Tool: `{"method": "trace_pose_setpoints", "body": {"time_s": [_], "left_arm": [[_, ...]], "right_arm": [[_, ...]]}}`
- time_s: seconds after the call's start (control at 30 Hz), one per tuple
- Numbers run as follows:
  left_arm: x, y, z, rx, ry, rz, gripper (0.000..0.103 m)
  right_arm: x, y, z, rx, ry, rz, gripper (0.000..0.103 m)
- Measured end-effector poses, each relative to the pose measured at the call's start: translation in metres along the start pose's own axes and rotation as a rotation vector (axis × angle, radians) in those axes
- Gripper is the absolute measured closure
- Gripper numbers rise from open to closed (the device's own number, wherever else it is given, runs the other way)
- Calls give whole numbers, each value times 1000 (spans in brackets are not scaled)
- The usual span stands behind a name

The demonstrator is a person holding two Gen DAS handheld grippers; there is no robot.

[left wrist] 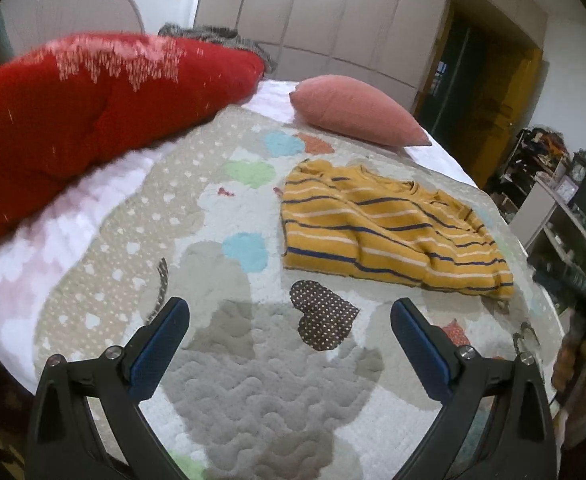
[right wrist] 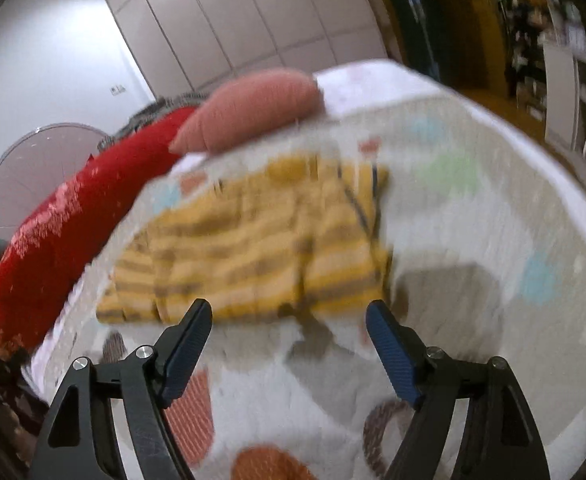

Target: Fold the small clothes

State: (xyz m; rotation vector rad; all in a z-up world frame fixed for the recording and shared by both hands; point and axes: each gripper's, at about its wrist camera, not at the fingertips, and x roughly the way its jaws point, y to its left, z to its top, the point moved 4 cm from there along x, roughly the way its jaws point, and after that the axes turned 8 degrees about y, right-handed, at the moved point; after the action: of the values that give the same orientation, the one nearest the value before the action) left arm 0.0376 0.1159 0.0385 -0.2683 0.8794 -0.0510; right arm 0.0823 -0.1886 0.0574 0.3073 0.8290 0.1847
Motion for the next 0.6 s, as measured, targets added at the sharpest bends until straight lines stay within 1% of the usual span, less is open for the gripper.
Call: {"method": "trace_pose_setpoints", "body": {"time_s": [0.07, 0.1, 0.2, 0.23, 0.27, 0.3, 0.33, 0.4, 0.47, 0.5, 0.53, 0.57, 0.6], "left_arm": [[8, 3, -1, -23, 18, -17, 3], [12, 4, -2, -30, 26, -25, 3], [19, 6, -5, -21, 40, -13, 3], [21, 8, -5, -20, 42, -5, 2], [22, 9, -5, -22, 42, -1, 3], [24, 12, -4, -27, 44, 3, 3], [27, 15, -3, -35, 49, 5, 2], [31, 17, -2, -47, 57, 2, 3], [35, 18, 1, -50, 62, 2, 3], [36, 18, 2, -50, 63, 1, 2], [37, 19, 5, -52, 65, -3, 2], [38, 19, 7, -55, 67, -8, 3], [40, 20, 10, -62, 72, -20, 3]], "right_arm": [[12, 5, 22, -6, 20, 9, 19], [25, 10, 34, -26, 41, 3, 19], [59, 25, 54, -90, 88, -64, 19], [73, 31, 61, -104, 108, -64, 20], [88, 36, 66, -112, 134, -44, 30], [103, 46, 71, -122, 171, -8, 44], [116, 53, 72, -134, 201, 22, 50], [142, 72, 74, -165, 257, 79, 57], [169, 83, 70, -192, 320, 100, 58], [185, 82, 73, -211, 336, 56, 60], [193, 78, 75, -218, 331, 4, 62], [201, 68, 84, -209, 309, -82, 63], [204, 53, 95, -171, 278, -190, 64]]}}
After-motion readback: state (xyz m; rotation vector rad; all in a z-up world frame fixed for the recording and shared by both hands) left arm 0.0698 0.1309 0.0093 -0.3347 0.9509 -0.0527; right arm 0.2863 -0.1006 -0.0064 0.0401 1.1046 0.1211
